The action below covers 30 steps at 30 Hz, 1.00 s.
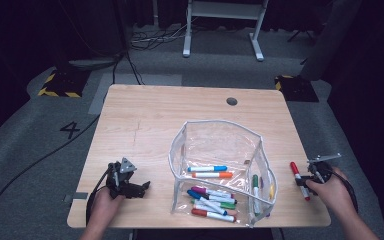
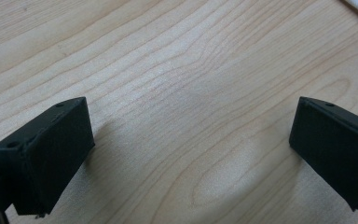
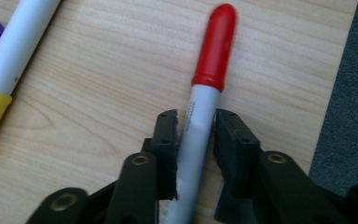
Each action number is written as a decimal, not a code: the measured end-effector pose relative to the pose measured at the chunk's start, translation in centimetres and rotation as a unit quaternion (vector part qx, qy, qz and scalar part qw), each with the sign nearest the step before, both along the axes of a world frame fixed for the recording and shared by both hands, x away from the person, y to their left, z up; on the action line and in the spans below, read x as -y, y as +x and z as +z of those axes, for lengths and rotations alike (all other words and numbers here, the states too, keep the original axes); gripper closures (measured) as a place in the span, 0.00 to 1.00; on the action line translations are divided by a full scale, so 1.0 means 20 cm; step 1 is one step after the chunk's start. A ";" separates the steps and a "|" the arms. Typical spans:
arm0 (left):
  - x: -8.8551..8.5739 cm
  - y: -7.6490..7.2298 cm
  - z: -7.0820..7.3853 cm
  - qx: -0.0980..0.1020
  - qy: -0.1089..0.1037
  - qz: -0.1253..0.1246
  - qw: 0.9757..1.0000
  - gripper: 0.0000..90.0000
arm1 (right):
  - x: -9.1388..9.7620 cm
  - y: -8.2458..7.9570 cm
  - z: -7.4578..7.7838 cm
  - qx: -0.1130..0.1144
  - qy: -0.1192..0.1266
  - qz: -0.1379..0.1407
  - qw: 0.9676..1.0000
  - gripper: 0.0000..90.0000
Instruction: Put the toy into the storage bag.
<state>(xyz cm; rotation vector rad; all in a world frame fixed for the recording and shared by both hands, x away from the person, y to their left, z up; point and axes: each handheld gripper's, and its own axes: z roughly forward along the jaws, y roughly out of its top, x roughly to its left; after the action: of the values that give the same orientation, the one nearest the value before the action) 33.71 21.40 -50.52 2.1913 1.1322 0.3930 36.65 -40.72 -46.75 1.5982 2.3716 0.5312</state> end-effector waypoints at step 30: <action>0.00 0.00 0.00 -0.001 -0.001 0.001 1.000 0.00 | -0.33 -0.16 0.90 0.087 0.111 0.153 0.978 0.86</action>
<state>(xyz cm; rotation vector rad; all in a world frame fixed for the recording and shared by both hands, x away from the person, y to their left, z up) 33.70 21.39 -50.53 2.1896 1.1347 0.3896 33.46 -34.05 -28.78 1.2072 2.5049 0.9854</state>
